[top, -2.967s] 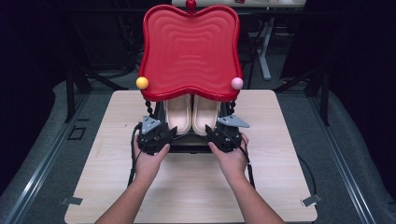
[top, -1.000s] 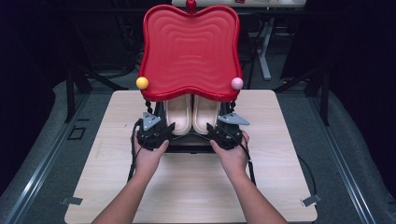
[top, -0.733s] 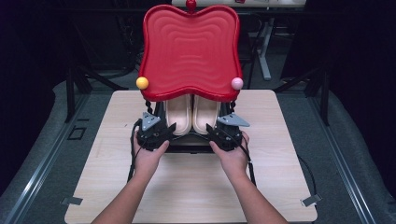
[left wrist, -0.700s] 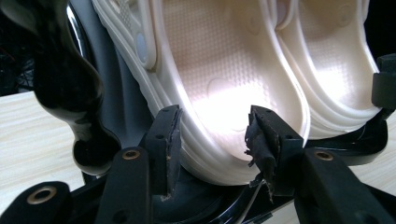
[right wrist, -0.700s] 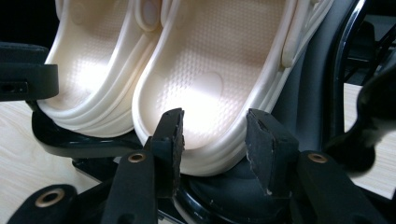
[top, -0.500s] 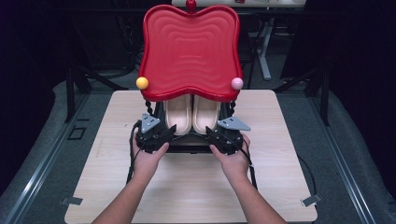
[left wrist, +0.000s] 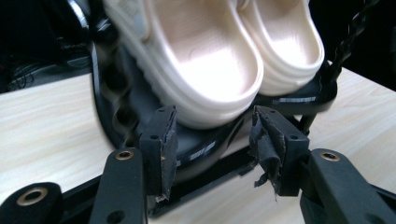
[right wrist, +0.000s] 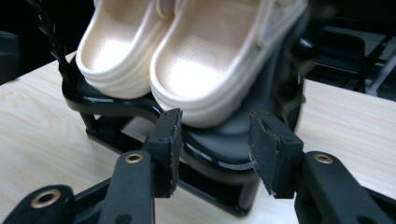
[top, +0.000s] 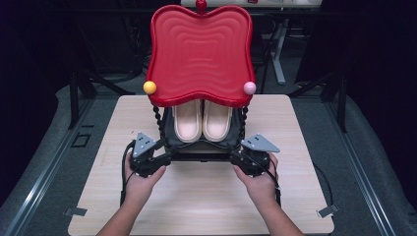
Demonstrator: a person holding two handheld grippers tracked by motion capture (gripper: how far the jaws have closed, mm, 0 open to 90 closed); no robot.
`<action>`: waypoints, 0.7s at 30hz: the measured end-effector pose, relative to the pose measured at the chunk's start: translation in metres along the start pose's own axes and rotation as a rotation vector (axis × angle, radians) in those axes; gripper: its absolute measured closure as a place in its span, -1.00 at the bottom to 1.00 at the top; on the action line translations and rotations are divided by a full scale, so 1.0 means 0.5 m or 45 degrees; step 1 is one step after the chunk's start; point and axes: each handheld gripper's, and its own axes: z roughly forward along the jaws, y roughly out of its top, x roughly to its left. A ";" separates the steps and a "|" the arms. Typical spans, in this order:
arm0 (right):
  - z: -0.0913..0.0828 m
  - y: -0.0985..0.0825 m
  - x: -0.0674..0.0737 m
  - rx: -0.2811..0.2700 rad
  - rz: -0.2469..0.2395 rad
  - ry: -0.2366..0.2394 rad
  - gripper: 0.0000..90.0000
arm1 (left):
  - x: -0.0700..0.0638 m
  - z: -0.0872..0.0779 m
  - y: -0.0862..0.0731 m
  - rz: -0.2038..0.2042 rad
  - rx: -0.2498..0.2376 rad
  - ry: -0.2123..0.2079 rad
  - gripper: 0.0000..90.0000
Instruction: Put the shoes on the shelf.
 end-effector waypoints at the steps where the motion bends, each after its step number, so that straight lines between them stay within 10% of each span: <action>1: -0.005 -0.004 -0.004 -0.002 0.005 0.001 0.19 | 0.006 -0.012 -0.009 -0.012 0.002 0.003 0.13; 21: -0.114 -0.140 -0.081 0.129 0.064 -0.068 0.15 | 0.073 -0.110 -0.143 -0.102 0.121 0.078 0.09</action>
